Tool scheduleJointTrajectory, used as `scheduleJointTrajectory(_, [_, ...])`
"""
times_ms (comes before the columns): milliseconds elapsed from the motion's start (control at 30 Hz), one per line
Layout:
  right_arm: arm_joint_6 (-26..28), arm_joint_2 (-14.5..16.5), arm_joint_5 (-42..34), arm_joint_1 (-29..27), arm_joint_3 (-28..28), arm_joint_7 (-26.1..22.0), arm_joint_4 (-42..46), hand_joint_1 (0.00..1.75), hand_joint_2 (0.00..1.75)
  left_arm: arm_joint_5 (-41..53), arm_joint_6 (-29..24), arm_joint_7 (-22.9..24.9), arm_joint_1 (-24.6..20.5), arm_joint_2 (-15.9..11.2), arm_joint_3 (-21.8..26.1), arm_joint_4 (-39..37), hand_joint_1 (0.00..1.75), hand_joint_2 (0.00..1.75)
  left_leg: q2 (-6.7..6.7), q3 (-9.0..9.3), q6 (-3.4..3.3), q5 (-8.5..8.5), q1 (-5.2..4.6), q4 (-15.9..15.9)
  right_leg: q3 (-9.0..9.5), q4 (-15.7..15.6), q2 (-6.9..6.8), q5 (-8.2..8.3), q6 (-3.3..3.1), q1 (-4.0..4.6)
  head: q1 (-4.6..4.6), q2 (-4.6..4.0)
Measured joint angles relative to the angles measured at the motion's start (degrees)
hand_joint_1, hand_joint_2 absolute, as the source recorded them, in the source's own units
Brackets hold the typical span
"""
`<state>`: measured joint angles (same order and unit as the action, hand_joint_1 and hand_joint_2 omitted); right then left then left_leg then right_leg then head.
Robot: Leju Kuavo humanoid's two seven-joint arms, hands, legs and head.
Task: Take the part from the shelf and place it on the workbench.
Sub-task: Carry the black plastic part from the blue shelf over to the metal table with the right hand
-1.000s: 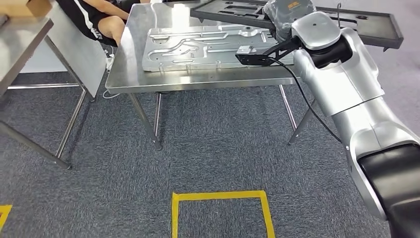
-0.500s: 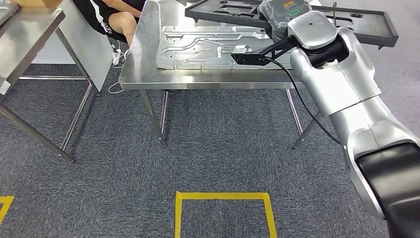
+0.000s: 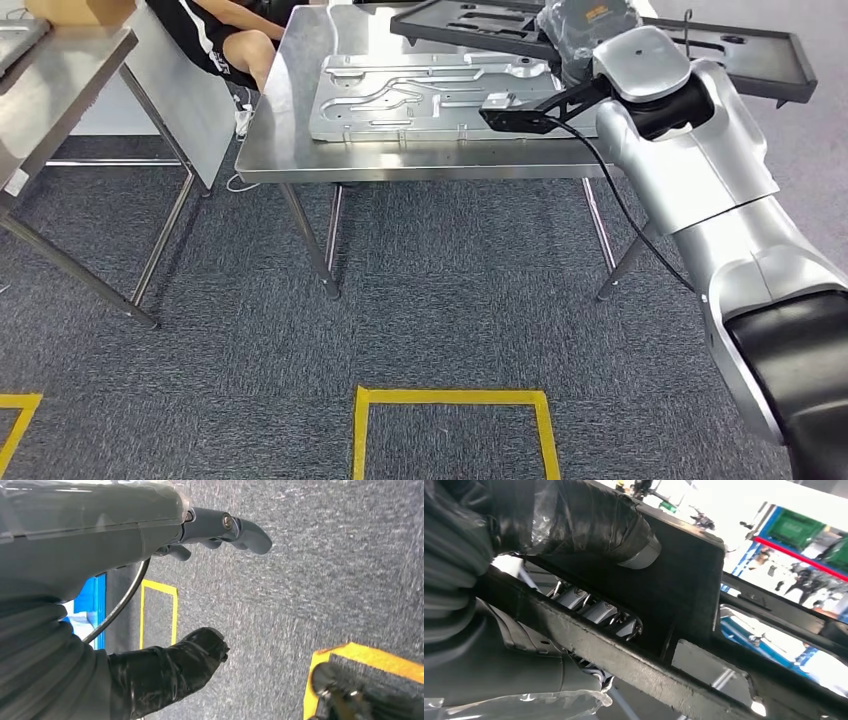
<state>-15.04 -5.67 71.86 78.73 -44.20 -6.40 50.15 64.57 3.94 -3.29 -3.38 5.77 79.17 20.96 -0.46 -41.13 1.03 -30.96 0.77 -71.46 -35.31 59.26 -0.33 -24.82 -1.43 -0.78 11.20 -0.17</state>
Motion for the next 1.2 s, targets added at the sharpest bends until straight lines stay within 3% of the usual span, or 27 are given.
scheduleJointTrajectory(33, [0.00, 0.01, 0.00, -0.13, -0.01, -0.02, -0.05, 1.75, 1.75, 0.04, 0.00, -0.01, 0.00, -0.02, 0.00, 0.00, 0.00, 1.75, 0.02, -1.31, 0.13, -0.72, 0.02, -2.67, 0.01, 0.02, 0.00, -0.02, -0.01, 0.01, -0.01, 0.00])
scheduleJointTrajectory(67, [0.00, 0.01, 0.00, -0.24, -0.01, -0.03, -0.10, 1.75, 1.75, 0.07, 0.01, -0.02, -0.01, -0.02, -0.01, 0.00, 0.00, 1.75, 0.05, -1.78, 0.21, -0.41, 0.04, -3.43, 0.02, 0.05, 0.00, -0.05, 0.00, 0.01, -0.01, 0.00])
scheduleJointTrajectory(100, [0.00, 0.01, 0.00, -0.32, -0.02, -0.03, -0.13, 1.75, 1.75, 0.08, 0.01, -0.03, -0.01, -0.02, -0.01, 0.00, 0.00, 1.75, 0.09, -1.15, 0.23, 0.96, 0.09, -1.96, 0.05, 0.12, 0.01, -0.10, 0.03, 0.00, -0.01, 0.00])
scheduleJointTrajectory(200, [0.00, -0.01, 0.00, -0.20, -0.01, -0.03, -0.14, 1.75, 1.75, 0.06, 0.00, -0.07, 0.02, -0.03, 0.01, 0.00, 0.00, 1.75, 0.29, 4.18, -0.10, 5.97, 0.08, 9.16, 0.07, 0.53, 0.03, -0.49, 0.44, 0.12, -0.01, 0.00])
scheduleJointTrajectory(267, [0.00, -0.04, 0.00, -0.14, -0.01, -0.06, -0.15, 1.75, 1.75, 0.07, 0.00, -0.08, -0.01, -0.04, 0.02, 0.00, 0.00, 1.75, 0.27, 5.64, -0.56, 6.29, -0.18, 12.25, -0.09, 0.62, 0.03, -0.57, 0.94, 0.27, 0.00, 0.00])
scheduleJointTrajectory(367, [0.01, -0.08, 0.00, -0.17, -0.01, -0.12, -0.15, 1.75, 1.75, 0.09, -0.01, -0.11, -0.06, -0.05, 0.02, 0.00, 0.00, 1.75, 0.20, 5.88, -1.47, 6.49, -0.11, 12.82, -0.30, 0.87, 0.06, -0.91, 1.78, 0.21, -0.01, 0.00])
scheduleJointTrajectory(433, [0.03, -0.14, -0.01, -0.08, -0.01, -0.12, -0.14, 1.75, 1.75, 0.13, -0.01, -0.16, -0.07, -0.05, 0.02, 0.00, 0.00, 1.75, 0.27, 6.21, -2.17, 6.67, 0.08, 13.27, -1.97, 4.47, 0.16, -3.09, 2.17, 0.13, -0.01, 0.00])
scheduleJointTrajectory(500, [0.04, -0.19, -0.02, -0.17, -0.02, -0.13, -0.18, 1.75, 1.75, 0.17, -0.01, -0.19, -0.06, -0.04, 0.02, 0.00, 0.00, 1.75, 0.27, 6.27, -2.63, 6.58, -0.01, 13.24, -5.56, 11.81, 0.21, -6.22, 2.38, 0.06, -0.01, 0.00])
scheduleJointTrajectory(533, [0.04, -0.22, -0.02, -0.34, -0.02, -0.14, -0.20, 1.75, 1.75, 0.17, -0.01, -0.20, -0.06, -0.05, 0.02, 0.00, 0.00, 1.75, 0.21, 6.28, -2.73, 6.50, -0.04, 13.16, -7.30, 15.01, 0.22, -7.08, 2.46, 0.04, -0.01, 0.00])
scheduleJointTrajectory(567, [0.03, -0.26, -0.02, -0.52, -0.02, -0.14, -0.23, 1.75, 1.75, 0.17, -0.01, -0.22, -0.06, -0.05, 0.02, 0.00, 0.00, 1.75, 0.13, 6.33, -2.80, 6.39, -0.06, 13.08, -8.28, 16.49, 0.22, -6.93, 2.48, 0.03, -0.01, 0.00])
scheduleJointTrajectory(600, [0.03, -0.29, -0.02, -0.66, -0.02, -0.15, -0.25, 1.75, 1.75, 0.17, -0.01, -0.23, -0.06, -0.06, 0.02, 0.00, 0.00, 1.75, 0.03, 6.41, -2.82, 6.26, -0.07, 12.98, -8.24, 15.82, 0.22, -5.75, 2.43, 0.03, -0.01, 0.00])
scheduleJointTrajectory(667, [0.03, -0.30, -0.02, -0.65, -0.02, -0.15, -0.24, 1.75, 1.75, 0.17, -0.01, -0.25, -0.05, -0.07, 0.02, 0.00, 0.00, 1.75, -0.14, 6.64, -2.66, 5.89, -0.08, 12.72, -5.38, 8.89, 0.23, -1.67, 2.10, 0.06, -0.01, 0.00])
scheduleJointTrajectory(733, [0.04, -0.30, -0.02, -0.44, -0.02, -0.14, -0.21, 1.75, 1.75, 0.17, -0.02, -0.26, -0.05, -0.06, 0.02, 0.00, 0.00, 1.75, -0.23, 6.57, -2.28, 5.55, -0.28, 12.44, -2.42, 2.62, 0.28, 0.46, 1.69, 0.35, -0.02, 0.00])
scheduleJointTrajectory(800, [0.02, -0.28, -0.02, -0.37, -0.02, -0.13, -0.14, 1.75, 1.75, 0.17, -0.04, -0.30, -0.06, -0.05, 0.02, 0.00, 0.00, 1.75, -0.26, 6.44, -1.83, 5.48, -0.42, 12.45, -1.61, 1.09, 0.34, 0.33, 1.37, 0.66, -0.02, 0.00])
scheduleJointTrajectory(900, [-0.11, -0.27, -0.02, -0.47, -0.02, -0.05, 0.16, 1.75, 1.75, 0.19, -0.09, -0.37, -0.06, -0.02, 0.02, 0.00, 0.00, 1.75, -0.16, 6.19, -1.03, 4.57, -0.41, 11.50, -1.06, 0.29, 0.30, 0.50, 0.55, 0.22, -0.02, 0.00])
scheduleJointTrajectory(933, [-0.18, -0.24, -0.02, -0.46, -0.02, -0.02, 0.31, 1.75, 1.75, 0.20, -0.10, -0.38, -0.05, -0.01, 0.02, 0.00, 0.00, 1.75, -0.08, 5.34, -0.75, 3.43, -0.36, 9.57, -0.79, 0.00, 0.27, 0.55, 0.24, 0.06, -0.02, 0.00])
scheduleJointTrajectory(1000, [-0.34, -0.16, -0.02, -0.51, -0.02, 0.01, 0.58, 1.75, 1.75, 0.22, -0.15, -0.38, -0.01, -0.01, 0.04, 0.01, 0.00, 1.75, 0.06, 1.88, -0.22, 0.28, -0.16, 2.60, -0.46, -0.15, 0.25, 0.41, -0.21, 0.07, -0.01, 0.00])
scheduleJointTrajectory(1067, [-0.44, -0.13, -0.02, -0.78, -0.02, -0.01, 0.72, 1.75, 1.75, 0.24, -0.21, -0.38, -0.02, -0.04, 0.06, 0.02, 0.00, 1.75, 0.08, -1.39, 0.15, -1.02, -0.05, -2.97, -0.22, -0.12, 0.26, 0.16, -0.32, 0.10, -0.01, 0.00])
scheduleJointTrajectory(1100, [-0.45, -0.13, -0.02, -0.93, -0.03, -0.02, 0.75, 1.75, 1.75, 0.24, -0.22, -0.38, -0.02, -0.04, 0.06, 0.02, 0.00, 1.75, 0.10, -1.70, 0.25, -0.05, 0.01, -2.84, -0.06, -0.08, 0.26, 0.00, -0.28, 0.09, -0.01, 0.00])
scheduleJointTrajectory(1133, [-0.45, -0.13, -0.02, -1.02, -0.03, -0.02, 0.78, 1.75, 1.75, 0.24, -0.22, -0.38, -0.02, -0.04, 0.06, 0.02, 0.00, 1.75, 0.14, -0.84, 0.29, 1.94, 0.10, -0.46, 0.16, -0.01, 0.26, -0.21, -0.19, 0.07, -0.01, 0.00])
scheduleJointTrajectory(1200, [-0.46, -0.13, -0.02, -1.00, -0.04, -0.02, 0.86, 1.75, 1.75, 0.24, -0.22, -0.38, 0.04, -0.04, 0.07, 0.02, 0.00, 1.75, 0.24, 2.63, 0.18, 6.02, 0.14, 7.38, 0.55, 0.26, 0.28, -0.80, 0.19, 0.13, -0.01, 0.00])
